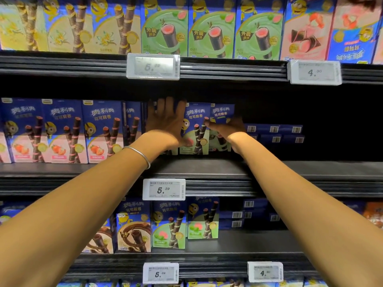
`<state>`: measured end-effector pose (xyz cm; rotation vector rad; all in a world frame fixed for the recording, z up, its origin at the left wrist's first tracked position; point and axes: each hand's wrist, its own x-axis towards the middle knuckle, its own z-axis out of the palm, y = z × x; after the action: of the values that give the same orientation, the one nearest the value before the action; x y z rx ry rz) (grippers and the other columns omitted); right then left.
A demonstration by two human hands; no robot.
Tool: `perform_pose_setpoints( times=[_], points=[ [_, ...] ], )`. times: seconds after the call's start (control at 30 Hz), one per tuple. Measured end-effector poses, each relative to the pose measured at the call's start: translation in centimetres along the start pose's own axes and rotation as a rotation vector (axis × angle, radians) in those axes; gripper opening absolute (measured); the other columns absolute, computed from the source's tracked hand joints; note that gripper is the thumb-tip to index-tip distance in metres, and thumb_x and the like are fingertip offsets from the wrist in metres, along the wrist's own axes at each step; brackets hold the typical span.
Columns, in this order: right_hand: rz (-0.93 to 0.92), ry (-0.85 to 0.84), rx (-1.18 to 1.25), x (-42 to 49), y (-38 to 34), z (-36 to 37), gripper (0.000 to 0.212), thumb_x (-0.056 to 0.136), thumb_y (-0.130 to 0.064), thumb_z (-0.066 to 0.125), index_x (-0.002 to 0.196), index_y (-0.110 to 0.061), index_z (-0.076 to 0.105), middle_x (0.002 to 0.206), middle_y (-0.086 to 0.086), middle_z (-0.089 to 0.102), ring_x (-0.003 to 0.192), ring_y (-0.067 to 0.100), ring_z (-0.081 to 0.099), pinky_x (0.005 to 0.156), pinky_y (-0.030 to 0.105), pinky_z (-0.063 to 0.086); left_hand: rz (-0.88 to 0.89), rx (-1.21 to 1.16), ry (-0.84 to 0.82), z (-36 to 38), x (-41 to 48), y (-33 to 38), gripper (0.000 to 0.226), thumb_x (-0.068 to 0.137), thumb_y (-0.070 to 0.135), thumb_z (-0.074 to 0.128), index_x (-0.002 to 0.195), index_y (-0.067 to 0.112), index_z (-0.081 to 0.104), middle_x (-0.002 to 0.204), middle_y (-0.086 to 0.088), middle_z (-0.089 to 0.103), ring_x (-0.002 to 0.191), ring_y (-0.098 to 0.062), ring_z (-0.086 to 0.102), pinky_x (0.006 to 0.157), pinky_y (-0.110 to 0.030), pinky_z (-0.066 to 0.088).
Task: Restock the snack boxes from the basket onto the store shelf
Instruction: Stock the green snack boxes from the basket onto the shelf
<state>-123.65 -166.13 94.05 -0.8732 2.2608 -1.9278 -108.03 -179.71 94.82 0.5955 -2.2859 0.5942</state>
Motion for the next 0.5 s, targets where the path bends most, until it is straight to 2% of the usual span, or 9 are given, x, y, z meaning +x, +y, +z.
perform_pose_setpoints(
  times=[0.1, 0.2, 0.3, 0.33, 0.37, 0.43, 0.5],
  points=[
    [-0.01, 0.004, -0.01, -0.1, 0.1, 0.1, 0.108, 0.06, -0.057, 0.092, 0.146, -0.017, 0.041, 0.143, 0.005, 0.057, 0.131, 0.033, 0.054, 0.11, 0.053, 0.046, -0.001, -0.008, 0.034, 0.5, -0.1, -0.1, 0.13, 0.056, 0.084, 0.078, 0.153, 0.02, 0.02, 0.151, -0.019, 0.031, 0.138, -0.042, 0.035, 0.117, -0.062, 0.029],
    [-0.013, -0.011, -0.032, -0.2, 0.1, 0.1, 0.109, 0.062, -0.059, 0.09, 0.148, -0.018, 0.038, 0.148, 0.006, 0.051, 0.138, 0.036, 0.045, 0.113, 0.055, 0.041, 0.0, 0.006, 0.05, 1.0, -0.1, -0.2, 0.132, 0.056, 0.085, 0.078, 0.153, 0.02, 0.015, 0.152, -0.02, 0.031, 0.138, -0.043, 0.035, 0.117, -0.063, 0.029],
    [0.003, -0.02, -0.02, -0.7, -0.3, -0.3, 0.102, 0.067, -0.057, 0.089, 0.147, -0.018, 0.04, 0.15, 0.006, 0.05, 0.137, 0.034, 0.048, 0.115, 0.05, 0.038, 0.002, 0.013, 0.042, 1.1, -0.1, -0.3, 0.137, 0.058, 0.086, 0.076, 0.158, 0.021, 0.01, 0.156, -0.021, 0.027, 0.142, -0.045, 0.032, 0.119, -0.065, 0.023],
    [0.01, -0.012, 0.013, -0.9, -0.4, -0.4, 0.092, 0.069, -0.054, 0.089, 0.141, -0.018, 0.045, 0.147, 0.006, 0.053, 0.129, 0.03, 0.054, 0.11, 0.043, 0.042, 0.005, -0.003, 0.032, 1.2, -0.1, -0.3, 0.139, 0.059, 0.086, 0.075, 0.161, 0.022, 0.007, 0.158, -0.021, 0.025, 0.145, -0.046, 0.029, 0.121, -0.066, 0.02],
    [0.007, -0.01, 0.054, -1.2, -0.5, -0.6, 0.077, 0.072, -0.049, 0.088, 0.132, -0.02, 0.051, 0.142, 0.004, 0.058, 0.113, 0.022, 0.062, 0.099, 0.035, 0.045, 0.009, -0.029, 0.019, 1.1, 0.0, -0.4, 0.142, 0.06, 0.086, 0.075, 0.164, 0.024, 0.001, 0.161, -0.021, 0.021, 0.149, -0.046, 0.023, 0.123, -0.066, 0.014],
    [0.007, -0.02, 0.095, -1.9, -0.8, -0.8, 0.054, 0.076, -0.043, 0.086, 0.117, -0.025, 0.056, 0.13, 0.001, 0.064, 0.078, 0.004, 0.056, 0.081, 0.029, 0.041, 0.009, -0.098, -0.005, 0.8, -0.2, -0.5, 0.145, 0.063, 0.085, 0.074, 0.165, 0.028, -0.011, 0.167, -0.02, 0.011, 0.156, -0.045, 0.006, 0.125, -0.063, 0.002],
    [0.016, -0.016, 0.107, -2.5, -1.2, -1.2, 0.052, 0.08, -0.041, 0.084, 0.122, -0.022, 0.059, 0.127, 0.003, 0.065, 0.071, 0.001, 0.051, 0.081, 0.029, 0.039, -0.013, -0.204, -0.018, 0.2, -0.4, -0.5, 0.144, 0.066, 0.08, 0.077, 0.165, 0.028, -0.013, 0.171, -0.018, 0.001, 0.159, -0.042, -0.006, 0.126, -0.059, -0.003]
  ],
)
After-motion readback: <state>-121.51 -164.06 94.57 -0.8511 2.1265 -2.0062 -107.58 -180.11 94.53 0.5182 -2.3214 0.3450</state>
